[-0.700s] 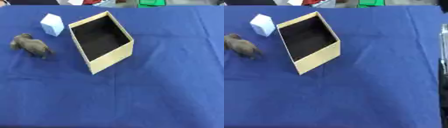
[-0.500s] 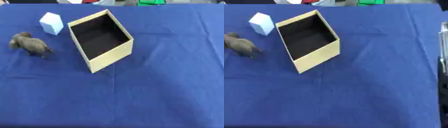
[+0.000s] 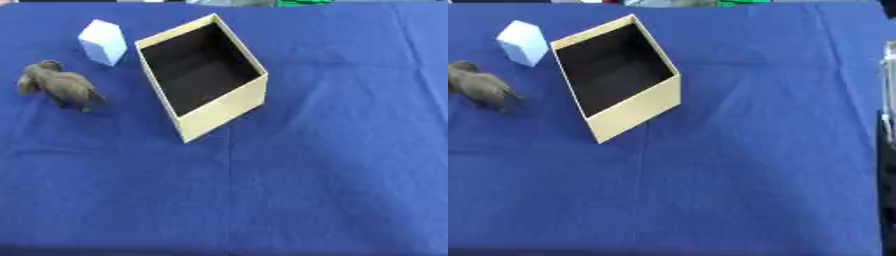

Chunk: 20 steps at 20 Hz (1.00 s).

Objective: Pick up objects on the table and place them in the box.

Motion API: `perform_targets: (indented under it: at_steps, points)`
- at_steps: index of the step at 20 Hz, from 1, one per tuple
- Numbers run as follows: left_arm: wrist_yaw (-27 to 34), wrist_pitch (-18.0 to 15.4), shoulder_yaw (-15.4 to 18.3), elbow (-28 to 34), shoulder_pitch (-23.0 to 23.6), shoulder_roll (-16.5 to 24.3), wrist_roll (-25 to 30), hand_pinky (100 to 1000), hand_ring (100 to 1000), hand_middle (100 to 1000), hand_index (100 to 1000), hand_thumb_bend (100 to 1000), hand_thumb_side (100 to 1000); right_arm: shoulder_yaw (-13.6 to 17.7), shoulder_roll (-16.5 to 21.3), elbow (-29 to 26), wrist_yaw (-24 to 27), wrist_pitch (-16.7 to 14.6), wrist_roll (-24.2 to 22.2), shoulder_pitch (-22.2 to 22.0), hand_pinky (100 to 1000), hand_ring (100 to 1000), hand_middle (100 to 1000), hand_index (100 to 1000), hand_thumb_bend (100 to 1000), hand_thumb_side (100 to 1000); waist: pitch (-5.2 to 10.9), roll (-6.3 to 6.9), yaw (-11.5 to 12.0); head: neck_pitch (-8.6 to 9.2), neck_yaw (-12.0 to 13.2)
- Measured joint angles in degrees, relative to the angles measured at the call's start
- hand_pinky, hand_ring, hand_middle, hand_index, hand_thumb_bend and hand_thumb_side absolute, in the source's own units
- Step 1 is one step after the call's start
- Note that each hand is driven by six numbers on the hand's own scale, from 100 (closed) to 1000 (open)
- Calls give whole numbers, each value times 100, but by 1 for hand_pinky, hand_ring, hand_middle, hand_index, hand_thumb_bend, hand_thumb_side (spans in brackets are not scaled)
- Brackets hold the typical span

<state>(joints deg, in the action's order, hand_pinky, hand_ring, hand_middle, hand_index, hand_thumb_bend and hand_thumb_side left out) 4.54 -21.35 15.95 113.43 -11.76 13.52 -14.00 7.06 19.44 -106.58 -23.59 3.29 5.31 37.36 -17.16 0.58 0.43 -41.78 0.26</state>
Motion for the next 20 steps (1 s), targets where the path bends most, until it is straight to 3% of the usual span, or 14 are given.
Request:
perform_targets:
  at_steps: [9, 15, 20]
  points:
    - [-416, 50, -172, 0, -294, 1314, -484, 737, 689, 732, 859, 218, 906, -5, 0, 0, 0, -13, -33, 23, 875, 947, 759, 951, 100, 794, 11, 7, -38, 48, 61]
    - [-1086, 341, -282, 3, -310, 2119, -747, 737, 697, 734, 857, 237, 835, -7, 7, 3, 0, -9, -42, 48, 875, 948, 760, 951, 100, 795, 1, 20, -79, 110, 62]
    - [-1706, 638, -458, -10, -398, 2782, -629, 752, 739, 763, 872, 270, 775, -20, 10, 6, 0, -13, -51, 62, 875, 947, 760, 951, 100, 794, -13, 38, -81, 110, 59]
